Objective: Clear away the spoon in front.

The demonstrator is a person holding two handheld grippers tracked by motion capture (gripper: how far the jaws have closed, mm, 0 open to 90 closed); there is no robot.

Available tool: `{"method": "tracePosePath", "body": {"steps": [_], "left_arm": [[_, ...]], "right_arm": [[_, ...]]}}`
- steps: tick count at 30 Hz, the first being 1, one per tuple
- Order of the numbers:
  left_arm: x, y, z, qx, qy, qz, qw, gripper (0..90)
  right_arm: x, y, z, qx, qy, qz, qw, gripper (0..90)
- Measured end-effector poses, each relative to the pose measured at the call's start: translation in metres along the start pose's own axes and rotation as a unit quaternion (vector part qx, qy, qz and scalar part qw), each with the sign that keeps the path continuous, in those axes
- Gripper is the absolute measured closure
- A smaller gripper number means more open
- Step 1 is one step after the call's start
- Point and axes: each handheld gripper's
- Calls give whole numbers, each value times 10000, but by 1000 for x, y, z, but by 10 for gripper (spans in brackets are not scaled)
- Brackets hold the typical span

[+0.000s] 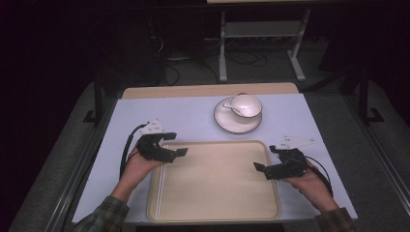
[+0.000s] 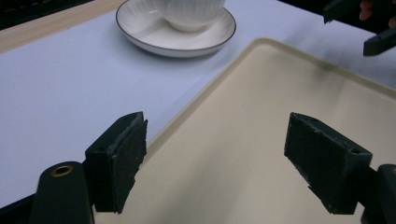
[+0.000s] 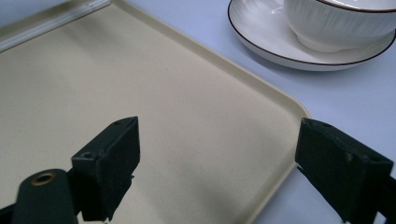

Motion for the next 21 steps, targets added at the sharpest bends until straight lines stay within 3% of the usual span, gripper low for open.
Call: {"method": "tracePosePath", "body": {"steps": [16,21], "left_arm": [[-8,-56,-51,-34,-173,237,9996,278],[-12,-73,-65,32,-117,289,9995,304]], "right_arm": [[1,2,6,-5,-36,28,10000,132],[1,2,6,-7,-31,24,10000,132]]}}
Point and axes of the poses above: each handheld gripper's, and its own axes: y roughly backward along the jaws, z roughly out of its underside, x roughly to its right, and after that the axes turned 8 degrees about -z, right-handed
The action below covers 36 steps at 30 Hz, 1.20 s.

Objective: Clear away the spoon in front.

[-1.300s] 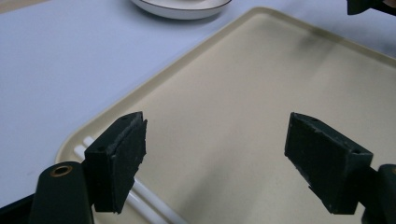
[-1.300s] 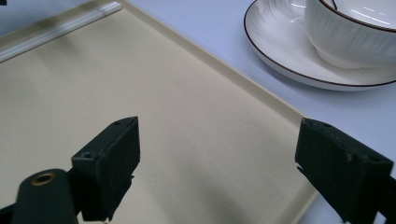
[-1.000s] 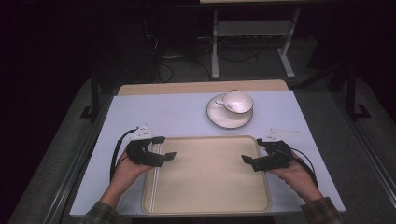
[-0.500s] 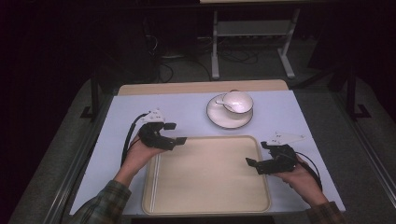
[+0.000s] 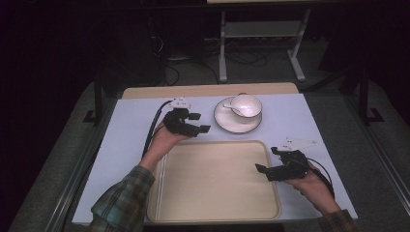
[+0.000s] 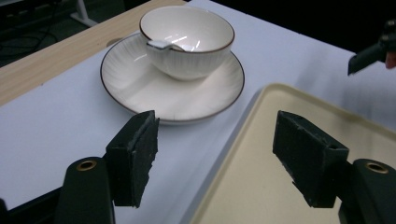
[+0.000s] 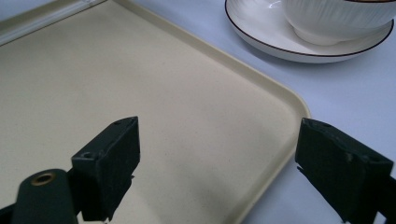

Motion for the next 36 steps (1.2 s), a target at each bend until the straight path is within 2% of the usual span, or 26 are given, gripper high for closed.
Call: {"method": "tracePosePath", "body": {"steps": [9,13,19,23,27,32,36], "left_arm": [[-14,-30,-20,36,101,35,9999,362],[-21,-43,-29,-33,3,-50,10000,376],[-31,-61,-39,-123,41,-3,9999,398],[-38,-73,-40,-143,223,66,9996,417],[-40,-86,-39,-221,300,127,9992,429],[-42,-98,-38,-177,417,225,9987,439],[-44,-107,-38,-236,487,303,9981,453]], "right_arm": [[-1,-2,-1,-2,26,-67,10000,132],[-1,-2,-1,6,23,-74,10000,132],[1,-1,0,26,-2,-53,10000,132],[2,-1,0,29,1,-47,10000,132],[3,0,0,31,-15,-50,10000,132],[7,0,2,33,-30,-53,10000,133],[9,1,2,46,-65,-43,10000,133]]}}
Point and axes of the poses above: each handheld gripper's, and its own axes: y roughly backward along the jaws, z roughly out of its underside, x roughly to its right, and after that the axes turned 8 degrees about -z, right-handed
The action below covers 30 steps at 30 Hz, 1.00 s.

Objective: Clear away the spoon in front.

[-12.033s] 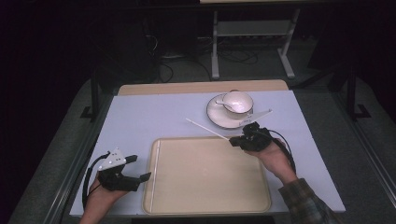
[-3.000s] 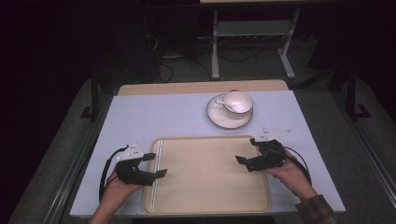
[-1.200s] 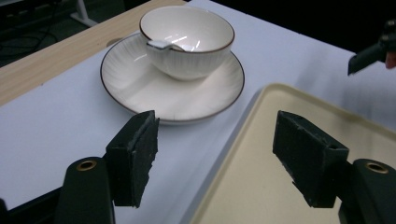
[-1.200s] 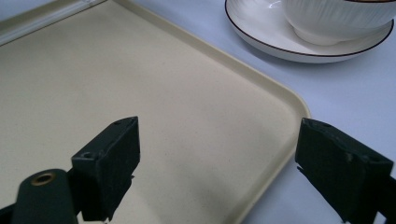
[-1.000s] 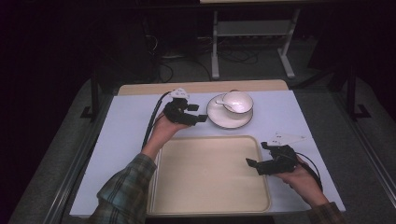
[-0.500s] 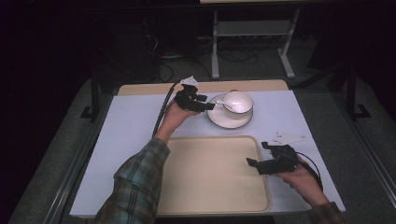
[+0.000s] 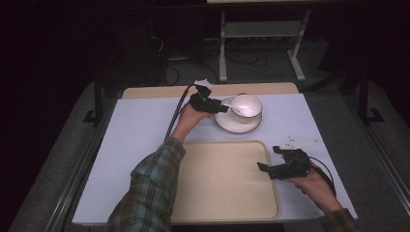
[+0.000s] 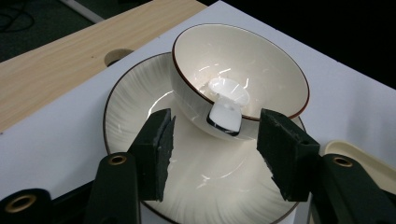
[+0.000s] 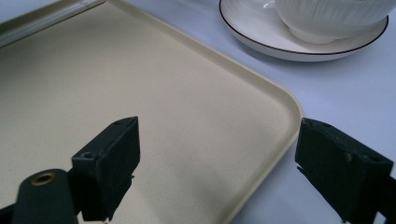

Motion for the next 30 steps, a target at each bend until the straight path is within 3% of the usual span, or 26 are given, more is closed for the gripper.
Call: {"method": "tracePosePath", "body": {"steps": [7,13,20,30], "left_arm": [[3,-8,-6,-27,-58,61,10000,518],[4,-12,-4,-87,24,143,9999,571],[5,-14,-3,-113,16,260,9996,698],[7,-12,-4,-116,-28,393,9992,744]], "right_arm": [[1,1,0,20,-1,-1,10000,133],[1,2,0,27,-4,8,10000,133],[1,1,0,28,-2,11,10000,133],[1,1,-1,32,11,27,10000,133]]}}
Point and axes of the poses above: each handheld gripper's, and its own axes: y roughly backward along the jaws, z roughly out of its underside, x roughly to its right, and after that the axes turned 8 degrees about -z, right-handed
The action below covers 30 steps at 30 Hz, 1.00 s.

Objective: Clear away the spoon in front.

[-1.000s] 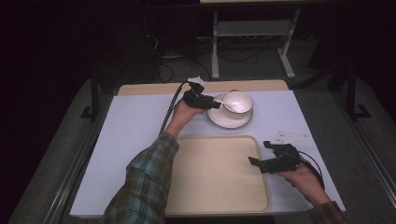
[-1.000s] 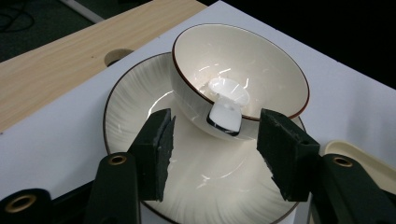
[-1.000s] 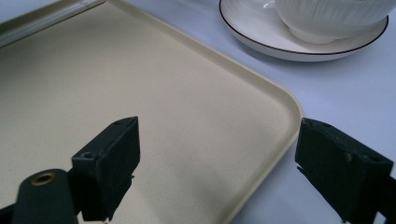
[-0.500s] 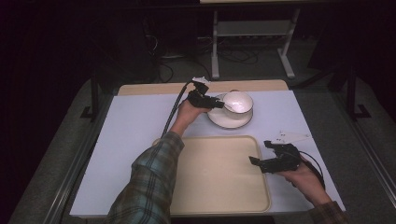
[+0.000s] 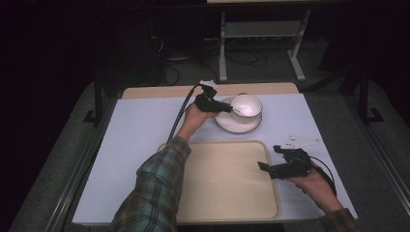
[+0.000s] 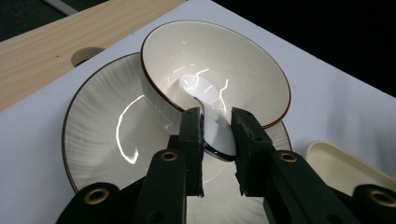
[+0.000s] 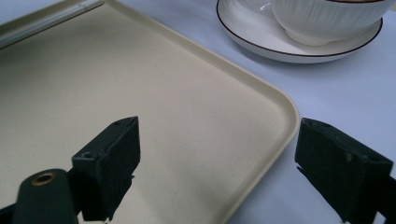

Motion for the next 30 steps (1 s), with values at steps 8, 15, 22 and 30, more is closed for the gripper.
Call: {"method": "tracePosePath", "body": {"steps": [8,15,22,30], "left_arm": [[3,2,-2,13,-101,73,9999,755],[3,5,-3,58,-42,49,10000,758],[2,3,-2,61,13,167,9998,757],[5,2,-2,-34,-128,200,9997,764]], "right_arm": [[0,0,0,-2,7,10,10000,134],[0,0,0,3,15,6,10000,134],[0,1,-1,-2,16,7,10000,135],[0,1,-1,-33,57,24,10000,137]]}}
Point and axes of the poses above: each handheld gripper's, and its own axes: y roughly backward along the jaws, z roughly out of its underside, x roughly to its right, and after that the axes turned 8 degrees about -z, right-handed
